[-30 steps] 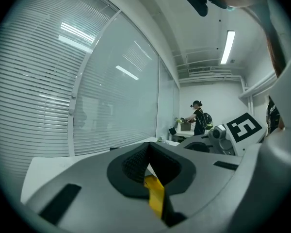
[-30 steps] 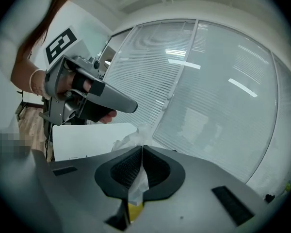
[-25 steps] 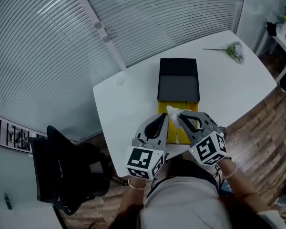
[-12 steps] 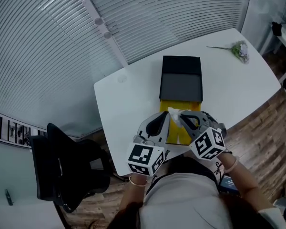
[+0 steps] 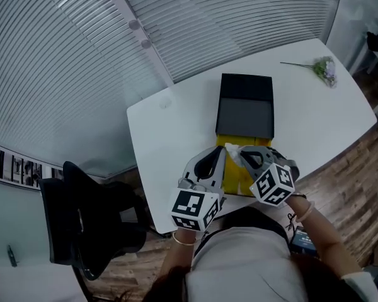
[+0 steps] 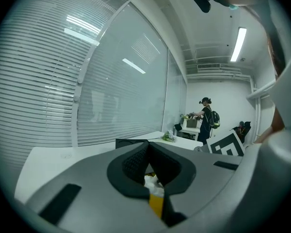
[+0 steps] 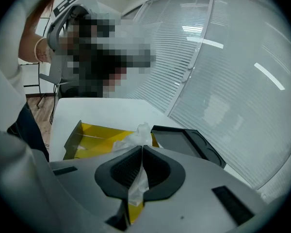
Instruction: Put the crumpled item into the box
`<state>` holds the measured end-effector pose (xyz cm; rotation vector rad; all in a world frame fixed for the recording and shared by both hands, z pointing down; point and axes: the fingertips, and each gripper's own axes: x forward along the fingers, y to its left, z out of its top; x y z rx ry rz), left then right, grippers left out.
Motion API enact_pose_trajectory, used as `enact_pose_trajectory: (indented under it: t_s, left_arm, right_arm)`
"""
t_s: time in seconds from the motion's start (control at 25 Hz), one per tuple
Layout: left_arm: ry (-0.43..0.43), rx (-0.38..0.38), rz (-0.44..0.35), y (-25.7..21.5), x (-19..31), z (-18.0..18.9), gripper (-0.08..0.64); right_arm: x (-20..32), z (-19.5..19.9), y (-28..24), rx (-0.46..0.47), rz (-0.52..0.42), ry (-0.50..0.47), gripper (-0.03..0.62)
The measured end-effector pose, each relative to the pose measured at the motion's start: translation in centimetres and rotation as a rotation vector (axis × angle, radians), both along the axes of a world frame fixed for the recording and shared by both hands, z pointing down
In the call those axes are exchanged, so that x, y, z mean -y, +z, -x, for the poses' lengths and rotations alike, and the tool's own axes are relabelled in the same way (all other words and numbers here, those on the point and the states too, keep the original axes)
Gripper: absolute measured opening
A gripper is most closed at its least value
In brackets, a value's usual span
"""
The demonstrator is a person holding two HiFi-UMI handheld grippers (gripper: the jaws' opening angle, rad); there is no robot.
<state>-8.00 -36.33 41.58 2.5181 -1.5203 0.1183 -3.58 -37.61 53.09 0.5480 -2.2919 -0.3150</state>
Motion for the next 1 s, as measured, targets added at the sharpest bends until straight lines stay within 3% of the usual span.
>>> enact_pose_trajectory:
  t_s: [0.72,1.0]
  left_arm:
    - [-0.056,-0.033,0.044,1.1,1.8,1.2,0.017]
    - [-0.068,-0.055,0.061,1.4,1.7,1.2,0.017]
  right_arm:
    - [0.9,0.7,5.4,-0.24,0.046,-0.167,0.031]
    - [0.7,0.5,6.5,-0.288,0.075,-0.2,0.032]
